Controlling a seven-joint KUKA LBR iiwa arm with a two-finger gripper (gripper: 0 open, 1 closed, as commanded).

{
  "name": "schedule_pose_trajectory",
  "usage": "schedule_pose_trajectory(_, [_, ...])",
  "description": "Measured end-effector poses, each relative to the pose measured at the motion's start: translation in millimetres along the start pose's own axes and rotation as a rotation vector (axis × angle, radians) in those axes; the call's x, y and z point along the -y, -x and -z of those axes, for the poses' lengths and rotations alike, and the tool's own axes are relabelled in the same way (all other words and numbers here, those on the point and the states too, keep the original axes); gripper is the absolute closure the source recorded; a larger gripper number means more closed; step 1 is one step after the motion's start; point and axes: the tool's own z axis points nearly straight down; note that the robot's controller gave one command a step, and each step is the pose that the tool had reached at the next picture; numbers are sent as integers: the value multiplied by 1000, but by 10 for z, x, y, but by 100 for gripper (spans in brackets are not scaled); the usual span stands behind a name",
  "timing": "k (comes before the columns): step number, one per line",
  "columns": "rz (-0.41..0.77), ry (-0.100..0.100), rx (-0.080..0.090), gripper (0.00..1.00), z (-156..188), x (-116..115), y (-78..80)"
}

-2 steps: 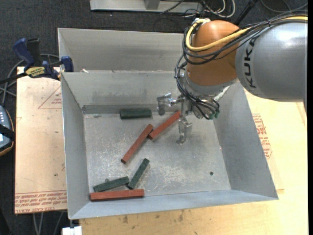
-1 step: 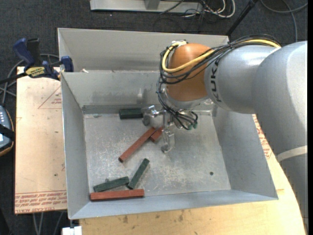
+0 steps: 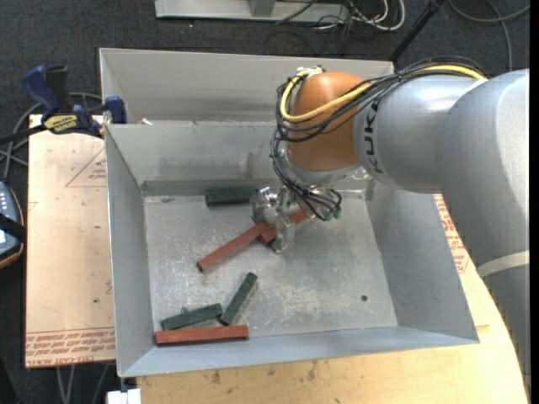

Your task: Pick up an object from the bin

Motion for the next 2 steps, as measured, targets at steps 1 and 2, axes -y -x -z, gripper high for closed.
schedule_pose_trajectory(1, [57,-5,10,100,1746,-22,113])
schedule_pose_trajectory(2, [240,3,-6,100,1022,-440,-125])
